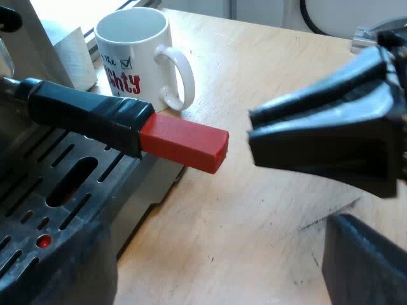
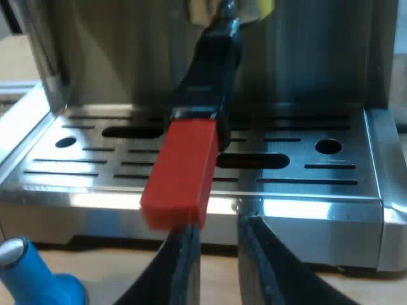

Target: Grind coffee beans and then tamp

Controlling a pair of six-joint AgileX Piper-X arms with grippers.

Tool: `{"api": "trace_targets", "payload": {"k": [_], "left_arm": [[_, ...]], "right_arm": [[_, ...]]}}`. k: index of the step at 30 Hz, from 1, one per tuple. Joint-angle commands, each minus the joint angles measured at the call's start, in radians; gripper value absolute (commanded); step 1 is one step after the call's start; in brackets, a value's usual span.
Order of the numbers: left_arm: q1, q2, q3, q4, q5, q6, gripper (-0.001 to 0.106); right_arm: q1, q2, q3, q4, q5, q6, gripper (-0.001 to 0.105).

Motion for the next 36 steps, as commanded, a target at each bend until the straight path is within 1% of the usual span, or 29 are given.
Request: {"api": "trace_targets", "payload": {"k": [1, 2, 8, 35, 36], "left_arm": [[-0.005, -0.005, -0.002, -0.01, 0.004, -0.012, 0.068], [-0.005, -0.005, -0.002, -0.01, 0.004, -0.012, 0.068], [-0.005, -0.005, -0.002, -0.01, 0.004, -0.012, 0.068], [-0.005, -0.005, -0.002, -0.01, 0.004, -0.012, 0.068], [-0.005, -0.005, -0.002, -0.01, 0.004, -0.012, 0.068]], "right_arm": [[-0.021, -0.001, -0.001, -0.018, -0.057, -0.002, 0.019], [-0.025, -0.001, -0.001, -0.018, -0.092, -0.002, 0.019], [-0.024, -0.001, -0.001, -0.015, -0.08, -0.05, 0.019], [-0.024, 0.0, -0.001, -0.017, -0.082, -0.054, 0.019], [-0.024, 0.0, -0.001, -0.017, -0.082, -0.067, 0.019]]}}
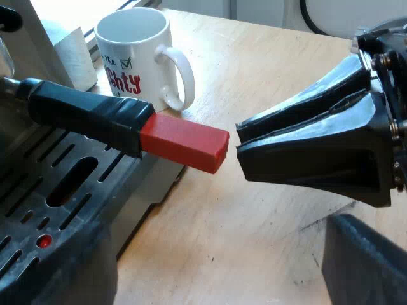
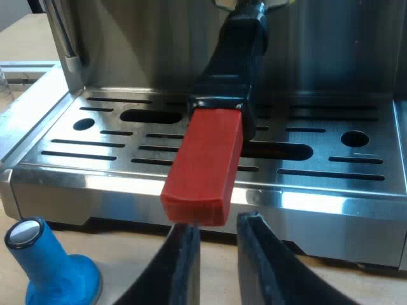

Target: Grind coffee beans and then tamp

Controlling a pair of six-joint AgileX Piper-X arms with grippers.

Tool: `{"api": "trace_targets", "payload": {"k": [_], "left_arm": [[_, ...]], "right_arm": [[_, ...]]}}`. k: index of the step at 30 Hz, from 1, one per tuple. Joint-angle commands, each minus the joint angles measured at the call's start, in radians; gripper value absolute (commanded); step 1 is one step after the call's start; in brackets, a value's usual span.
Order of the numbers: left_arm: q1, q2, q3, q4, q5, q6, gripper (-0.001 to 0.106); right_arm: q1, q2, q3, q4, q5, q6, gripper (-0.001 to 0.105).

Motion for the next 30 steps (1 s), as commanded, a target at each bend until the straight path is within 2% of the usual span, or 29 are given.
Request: {"api": "trace_targets", "payload": {"k": [1, 3, 7, 12, 17, 23, 30], "left_arm": [[-0.005, -0.005, -0.002, -0.01, 0.004, -0.012, 0.068], [-0.005, -0.005, -0.002, -0.01, 0.004, -0.012, 0.068], [-0.005, -0.005, -0.002, -0.01, 0.004, -0.012, 0.068], [-0.005, -0.005, -0.002, 0.006, 0.004, -0.012, 0.068], [-0.005, -0.005, -0.002, 0.036, 0.004, -0.012, 0.068], [-0.005, -0.005, -0.002, 0.039, 0.004, -0.012, 0.068], [-0.005, -0.005, -0.002, 0.039, 0.004, -0.012, 0.068]], "right_arm": [[-0.003, 0.0, -0.001, -0.008, -0.007, -0.039, 0.019], [-0.003, 0.0, -0.001, -0.027, -0.007, -0.077, 0.019], [-0.024, 0.0, -0.001, -0.045, -0.014, -0.084, 0.019], [-0.087, 0.0, -0.001, -0.065, -0.092, -0.096, 0.019], [-0.108, 0.0, -0.001, -0.067, -0.091, -0.131, 0.019], [-0.108, 0.0, -0.001, -0.075, 0.019, -0.131, 0.019], [-0.108, 0.0, -0.001, -0.116, 0.064, -0.131, 0.019]]}}
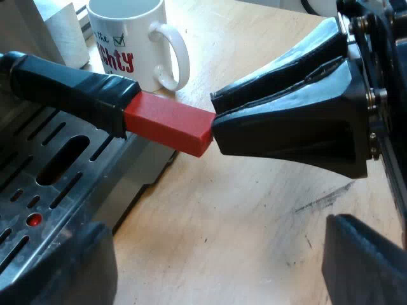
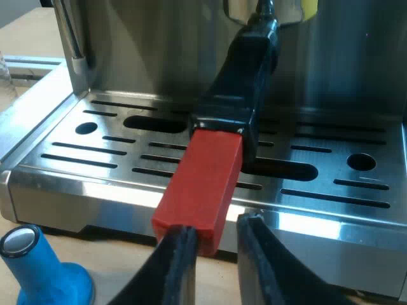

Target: Grind coffee beans and then tamp

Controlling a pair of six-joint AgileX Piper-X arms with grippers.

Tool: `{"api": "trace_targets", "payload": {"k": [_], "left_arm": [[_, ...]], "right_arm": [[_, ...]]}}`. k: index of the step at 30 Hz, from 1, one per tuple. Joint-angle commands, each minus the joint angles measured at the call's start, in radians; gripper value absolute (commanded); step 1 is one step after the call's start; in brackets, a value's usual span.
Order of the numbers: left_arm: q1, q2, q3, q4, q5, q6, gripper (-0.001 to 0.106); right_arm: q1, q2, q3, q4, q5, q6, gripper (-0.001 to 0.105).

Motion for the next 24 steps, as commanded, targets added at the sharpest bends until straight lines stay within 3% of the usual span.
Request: {"api": "trace_targets", "payload": {"k": [1, 4, 24], "left_arm": [[-0.005, -0.005, -0.002, -0.002, 0.004, -0.011, 0.068], [-0.005, -0.005, -0.002, -0.002, 0.004, -0.011, 0.068], [-0.005, -0.005, -0.002, -0.002, 0.004, -0.011, 0.068]], "right_arm": [[-0.023, 0.0, -0.005, -0.049, 0.128, -0.008, 0.019], [-0.023, 0.0, -0.005, -0.069, 0.172, -0.008, 0.019], [0.0, -0.002, -0.005, -0.045, 0.155, -0.008, 0.019]]}}
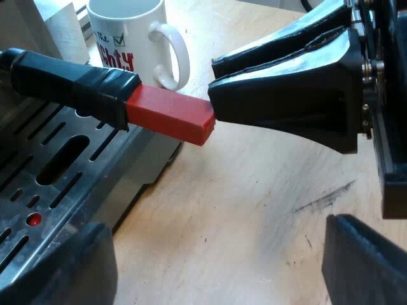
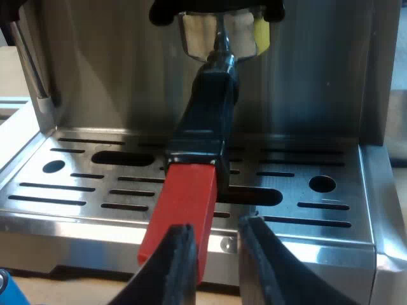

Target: Grind coffee beans and then tamp

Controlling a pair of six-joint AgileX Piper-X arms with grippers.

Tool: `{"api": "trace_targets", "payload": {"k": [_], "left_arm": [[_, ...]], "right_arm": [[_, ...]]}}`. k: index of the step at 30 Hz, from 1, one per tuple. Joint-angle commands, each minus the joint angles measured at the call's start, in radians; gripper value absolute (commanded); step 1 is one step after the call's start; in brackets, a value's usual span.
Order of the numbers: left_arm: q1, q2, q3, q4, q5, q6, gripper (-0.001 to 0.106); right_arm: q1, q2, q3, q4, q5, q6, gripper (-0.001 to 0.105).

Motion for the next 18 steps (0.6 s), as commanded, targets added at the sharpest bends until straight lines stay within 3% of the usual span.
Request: {"api": "trace_targets", "payload": {"k": [1, 18], "left_arm": [[-0.005, -0.005, -0.002, -0.002, 0.004, -0.011, 0.068], [-0.005, -0.041, -0.002, 0.002, 0.004, -0.008, 0.068]], "right_arm": [[0.008, -0.002, -0.007, 0.009, 0.055, -0.006, 0.019], [0.205, -0.066, -0.007, 0.167, 0.153, 0.001, 0.019]]}}
